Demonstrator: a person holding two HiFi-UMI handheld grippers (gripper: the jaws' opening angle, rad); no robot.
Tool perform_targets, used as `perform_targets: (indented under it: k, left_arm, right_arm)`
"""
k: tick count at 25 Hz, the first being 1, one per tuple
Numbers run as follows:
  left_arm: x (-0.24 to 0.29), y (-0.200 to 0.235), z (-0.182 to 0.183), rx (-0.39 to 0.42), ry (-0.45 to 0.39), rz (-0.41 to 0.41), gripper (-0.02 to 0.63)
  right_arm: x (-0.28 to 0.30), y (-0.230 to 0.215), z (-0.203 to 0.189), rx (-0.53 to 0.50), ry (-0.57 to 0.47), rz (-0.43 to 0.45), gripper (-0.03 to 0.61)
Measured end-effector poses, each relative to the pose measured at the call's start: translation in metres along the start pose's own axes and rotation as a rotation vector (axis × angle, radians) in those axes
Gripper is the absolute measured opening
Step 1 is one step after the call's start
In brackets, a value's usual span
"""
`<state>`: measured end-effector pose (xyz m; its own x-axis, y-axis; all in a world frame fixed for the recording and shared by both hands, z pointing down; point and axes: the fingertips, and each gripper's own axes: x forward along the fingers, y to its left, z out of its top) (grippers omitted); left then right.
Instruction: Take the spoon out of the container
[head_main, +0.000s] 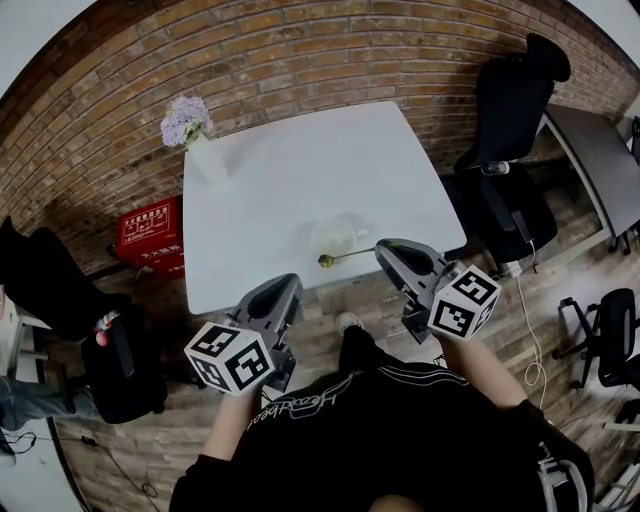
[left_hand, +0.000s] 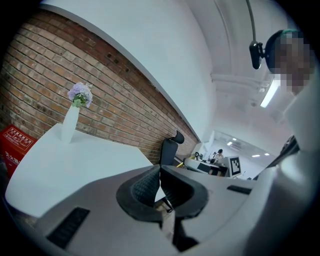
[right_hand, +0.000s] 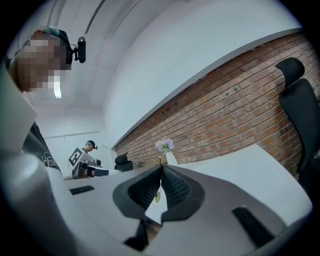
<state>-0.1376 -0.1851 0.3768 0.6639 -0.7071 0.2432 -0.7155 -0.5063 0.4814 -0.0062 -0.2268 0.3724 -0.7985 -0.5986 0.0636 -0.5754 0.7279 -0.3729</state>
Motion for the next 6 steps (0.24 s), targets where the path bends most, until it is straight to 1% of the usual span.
perform_targets:
  k: [6]
  left_arm:
    - [0.0060,0.0011,0.0013,-0.004,0.002,-0.005,0.005]
  right_arm:
    - [0.0017,-0.0065,0.0020,0.002,0.000,-0.008,0.000]
